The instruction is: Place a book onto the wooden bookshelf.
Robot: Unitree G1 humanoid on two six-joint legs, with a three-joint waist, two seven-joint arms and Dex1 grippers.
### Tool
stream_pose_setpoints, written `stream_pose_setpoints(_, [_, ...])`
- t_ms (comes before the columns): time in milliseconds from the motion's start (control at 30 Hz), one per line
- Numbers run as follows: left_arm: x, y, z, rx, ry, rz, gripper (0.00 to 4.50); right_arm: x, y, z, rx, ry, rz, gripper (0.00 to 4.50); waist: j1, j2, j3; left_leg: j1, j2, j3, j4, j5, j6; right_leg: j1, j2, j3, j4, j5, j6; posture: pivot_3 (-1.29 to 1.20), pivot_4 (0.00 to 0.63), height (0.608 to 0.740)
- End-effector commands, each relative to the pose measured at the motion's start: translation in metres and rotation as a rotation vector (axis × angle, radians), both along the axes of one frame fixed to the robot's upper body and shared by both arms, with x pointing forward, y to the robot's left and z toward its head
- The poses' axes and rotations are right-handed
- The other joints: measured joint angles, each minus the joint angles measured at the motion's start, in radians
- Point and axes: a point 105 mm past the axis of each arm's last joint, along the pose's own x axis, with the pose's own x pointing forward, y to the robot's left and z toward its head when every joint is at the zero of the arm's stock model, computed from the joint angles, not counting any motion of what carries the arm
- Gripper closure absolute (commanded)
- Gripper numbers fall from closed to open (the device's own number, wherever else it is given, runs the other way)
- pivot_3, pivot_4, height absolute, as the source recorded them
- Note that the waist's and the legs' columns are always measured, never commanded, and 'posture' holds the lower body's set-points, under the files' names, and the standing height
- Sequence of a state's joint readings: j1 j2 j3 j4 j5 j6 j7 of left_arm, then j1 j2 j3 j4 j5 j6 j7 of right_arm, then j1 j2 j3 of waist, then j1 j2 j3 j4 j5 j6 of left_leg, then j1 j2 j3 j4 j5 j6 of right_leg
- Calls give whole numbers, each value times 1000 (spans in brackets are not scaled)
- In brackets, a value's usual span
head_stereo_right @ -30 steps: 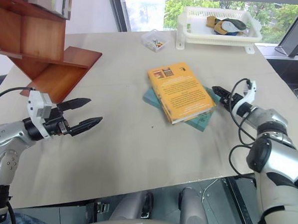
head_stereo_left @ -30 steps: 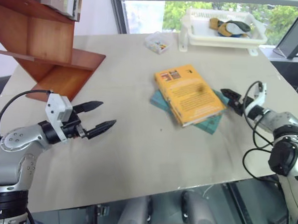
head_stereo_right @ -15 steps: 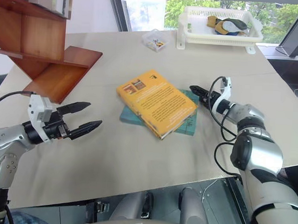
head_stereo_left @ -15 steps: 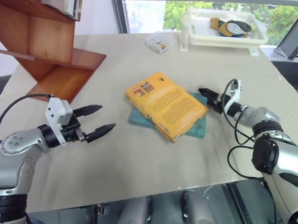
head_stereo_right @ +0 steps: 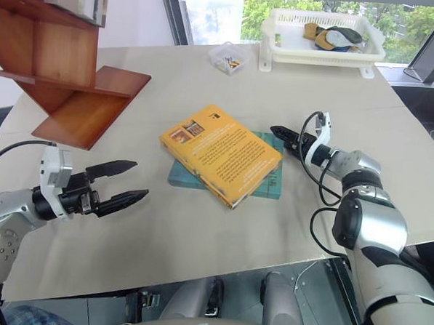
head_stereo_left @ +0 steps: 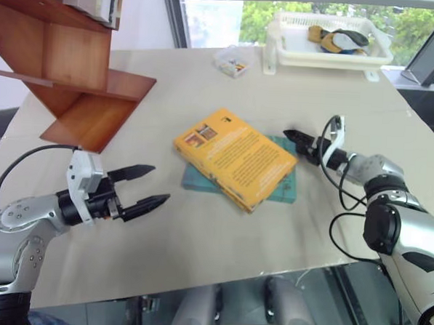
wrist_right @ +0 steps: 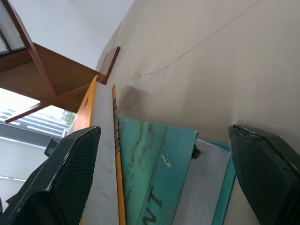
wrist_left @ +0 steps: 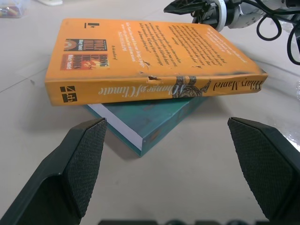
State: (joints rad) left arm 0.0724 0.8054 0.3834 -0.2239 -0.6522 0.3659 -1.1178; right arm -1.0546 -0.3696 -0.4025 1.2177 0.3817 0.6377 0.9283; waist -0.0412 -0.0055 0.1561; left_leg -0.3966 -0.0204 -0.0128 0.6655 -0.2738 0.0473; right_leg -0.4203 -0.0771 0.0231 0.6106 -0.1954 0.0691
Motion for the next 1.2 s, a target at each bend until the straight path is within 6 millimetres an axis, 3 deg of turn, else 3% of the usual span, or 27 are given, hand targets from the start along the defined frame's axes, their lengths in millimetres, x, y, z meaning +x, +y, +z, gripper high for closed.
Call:
stream_pose_setpoints(33, [0,1,10,16,-34,-15,39,8,-27,18,-29,-86,-105,0,0,0,0,0,0,0,0,0,0,0,0,0,0,0,0,0,150,740])
stream_pose_setpoints(100, [0,1,10,16,-34,-16,39,11,-37,26,-60,-119,-141,0,0,0,0,0,-1,0,0,0,0,0,1,0,0,0,0,0,150,740])
stream_pose_setpoints(300, [1,1,13,0,-37,-22,39,18,-56,42,-413,-382,-191,0,-3,1,1,-1,-1,1,-1,0,0,-1,3,1,-1,0,0,0,150,740])
stream_pose_setpoints(433, [3,-1,12,-7,-25,-39,39,22,-43,47,-561,-536,-189,0,-5,1,1,0,0,1,-1,1,-1,-2,6,1,0,0,0,0,150,740])
stream_pose_setpoints(633, [6,2,11,-24,-18,-19,39,12,-10,33,-847,-801,-25,0,-1,1,1,0,0,2,-1,1,-1,-2,6,2,1,0,0,0,150,740])
stream_pose_setpoints(767, [7,3,8,-35,-15,-4,39,4,7,26,-888,-897,43,0,-2,1,1,0,0,2,0,1,-1,-2,6,2,1,0,0,0,150,740])
stream_pose_setpoints(1200, [12,-7,-4,-110,29,2,39,-32,54,27,-773,-1012,155,0,0,1,1,0,1,0,1,2,-2,-3,5,1,6,0,0,0,150,740])
